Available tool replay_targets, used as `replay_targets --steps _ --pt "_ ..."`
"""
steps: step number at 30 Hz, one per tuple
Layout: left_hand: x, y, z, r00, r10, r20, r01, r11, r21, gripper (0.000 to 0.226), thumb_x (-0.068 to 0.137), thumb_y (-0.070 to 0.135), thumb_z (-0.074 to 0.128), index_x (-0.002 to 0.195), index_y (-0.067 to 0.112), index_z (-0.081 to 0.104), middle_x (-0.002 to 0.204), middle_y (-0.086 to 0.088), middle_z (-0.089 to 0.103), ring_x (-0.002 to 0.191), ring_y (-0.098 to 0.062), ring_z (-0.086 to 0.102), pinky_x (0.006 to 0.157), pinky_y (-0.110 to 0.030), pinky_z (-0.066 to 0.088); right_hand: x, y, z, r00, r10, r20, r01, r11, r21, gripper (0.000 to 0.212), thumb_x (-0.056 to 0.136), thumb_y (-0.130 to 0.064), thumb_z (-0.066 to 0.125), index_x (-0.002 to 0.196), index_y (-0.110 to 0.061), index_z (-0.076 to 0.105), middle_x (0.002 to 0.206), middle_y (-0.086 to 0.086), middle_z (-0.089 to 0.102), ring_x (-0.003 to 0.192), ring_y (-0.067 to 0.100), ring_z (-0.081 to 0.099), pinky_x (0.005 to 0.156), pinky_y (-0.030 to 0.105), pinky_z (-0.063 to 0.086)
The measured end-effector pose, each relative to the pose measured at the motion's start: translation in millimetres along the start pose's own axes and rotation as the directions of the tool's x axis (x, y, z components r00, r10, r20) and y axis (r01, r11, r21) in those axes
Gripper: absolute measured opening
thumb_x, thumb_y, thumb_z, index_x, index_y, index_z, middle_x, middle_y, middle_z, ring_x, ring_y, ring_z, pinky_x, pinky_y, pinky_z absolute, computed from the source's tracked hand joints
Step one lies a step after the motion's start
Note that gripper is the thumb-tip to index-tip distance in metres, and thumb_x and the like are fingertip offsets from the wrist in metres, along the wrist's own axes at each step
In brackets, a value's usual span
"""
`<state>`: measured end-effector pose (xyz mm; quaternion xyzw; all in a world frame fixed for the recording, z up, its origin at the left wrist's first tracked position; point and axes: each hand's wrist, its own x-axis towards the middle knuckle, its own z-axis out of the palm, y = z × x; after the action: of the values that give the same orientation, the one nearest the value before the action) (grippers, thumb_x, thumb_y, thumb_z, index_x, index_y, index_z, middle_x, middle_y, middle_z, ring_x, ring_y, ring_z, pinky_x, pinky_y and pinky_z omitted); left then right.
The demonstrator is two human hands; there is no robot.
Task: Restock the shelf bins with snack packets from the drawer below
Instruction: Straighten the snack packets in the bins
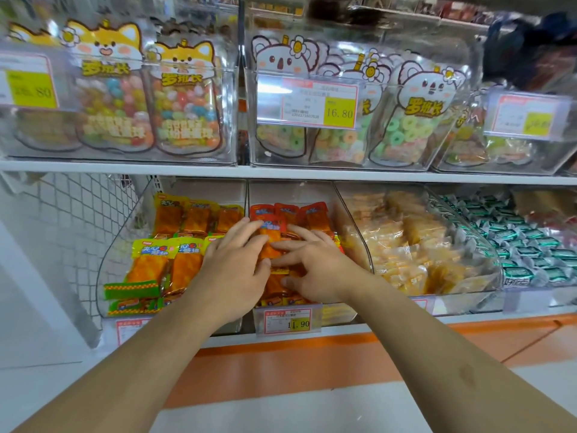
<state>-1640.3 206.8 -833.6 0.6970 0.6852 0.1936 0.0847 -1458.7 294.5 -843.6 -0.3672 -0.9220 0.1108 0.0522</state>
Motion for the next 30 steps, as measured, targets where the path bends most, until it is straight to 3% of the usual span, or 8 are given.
replay_targets --steps 5,9,11,16,19,21,26,30 --pt "-1.7 0.0 -1.9 1.000 0.004 -0.005 -0.004 1.000 0.005 0.049 0.108 0.039 0.041 0.156 0.030 0.038 0.171 0.016 0.010 0.157 -0.005 -0.007 0.126 -0.043 0.007 -11.2 -7.9 1.3 1.000 -0.021 0.000 0.021 1.000 0.008 0.047 0.096 -0.033 0.070 0.141 -0.041 0.061 0.159 -0.021 0.044 0.158 0.007 0.005 0.129 0.042 -0.002" --pt "-2.5 -1.1 -2.9 1.000 0.004 -0.009 -0.004 1.000 -0.004 0.050 0.108 0.039 0.043 0.156 0.029 0.039 0.171 0.017 0.010 0.157 -0.004 -0.007 0.127 -0.043 0.007 -11.1 -9.8 7.9 0.990 0.047 -0.134 -0.045 0.999 0.015 0.050 0.091 -0.041 0.076 0.138 -0.037 0.062 0.150 -0.009 0.056 0.153 0.015 0.026 0.125 0.046 0.027" --pt "-2.7 -1.5 -2.7 1.000 0.001 -0.010 -0.001 1.000 -0.012 0.050 0.108 0.038 0.043 0.156 0.029 0.039 0.170 0.017 0.010 0.157 -0.004 -0.007 0.127 -0.043 0.006 -5.9 -10.4 7.0 0.987 0.017 -0.161 -0.015 1.000 0.009 0.049 0.087 -0.041 0.080 0.133 -0.029 0.067 0.143 -0.008 0.062 0.149 0.015 0.036 0.124 0.044 0.030" --pt "-2.1 -3.8 -0.2 1.000 0.004 -0.021 -0.004 1.000 -0.015 0.049 0.108 0.039 0.043 0.156 0.029 0.040 0.170 0.017 0.012 0.157 -0.003 -0.005 0.127 -0.043 0.008 4.2 -9.2 10.4 0.970 0.021 -0.243 -0.012 0.999 0.039 0.015 0.093 -0.026 0.074 0.107 -0.026 0.080 0.124 -0.007 0.074 0.135 0.015 0.053 0.116 0.044 0.040" --pt "-0.5 -5.9 -0.7 1.000 0.003 -0.029 -0.004 1.000 -0.028 0.046 0.109 0.038 0.040 0.154 0.029 0.042 0.169 0.018 0.016 0.157 -0.003 -0.003 0.127 -0.043 0.009 0.8 -10.0 8.4 0.953 0.082 -0.292 -0.057 0.994 0.092 0.011 0.097 -0.026 0.068 0.096 -0.028 0.079 0.114 -0.012 0.075 0.128 0.011 0.057 0.112 0.039 0.044" --pt "0.3 -5.9 -2.1 0.999 0.002 -0.033 -0.004 0.999 -0.048 0.045 0.110 0.037 0.037 0.154 0.030 0.042 0.169 0.017 0.018 0.157 -0.002 -0.001 0.126 -0.043 0.009 -9.3 -13.3 -3.1 0.955 0.136 -0.262 -0.077 0.972 0.224 0.012 0.097 -0.024 0.069 0.090 -0.028 0.078 0.112 -0.013 0.075 0.120 0.007 0.060 0.105 0.029 0.047" --pt "-3.6 0.1 -6.2 0.999 0.019 -0.042 -0.020 1.000 -0.015 0.048 0.109 0.038 0.040 0.156 0.032 0.039 0.169 0.016 0.018 0.158 -0.005 0.000 0.127 -0.045 0.007 -42.5 -24.4 -23.0 0.990 0.081 0.118 -0.122 0.909 0.398 0.015 0.095 -0.022 0.070 0.089 -0.027 0.083 0.114 -0.018 0.075 0.115 -0.007 0.062 0.102 0.020 0.050" --pt "-6.3 8.3 -3.2 0.995 0.097 -0.020 -0.093 0.983 0.159 0.049 0.103 0.040 0.052 0.150 0.030 0.047 0.171 0.010 0.013 0.159 -0.013 -0.004 0.127 -0.048 0.004 -45.6 -16.8 -26.4 0.972 0.232 -0.044 -0.210 0.933 0.293 0.022 0.104 -0.028 0.059 0.116 -0.033 0.076 0.118 -0.014 0.073 0.110 0.006 0.064 0.102 0.032 0.052"
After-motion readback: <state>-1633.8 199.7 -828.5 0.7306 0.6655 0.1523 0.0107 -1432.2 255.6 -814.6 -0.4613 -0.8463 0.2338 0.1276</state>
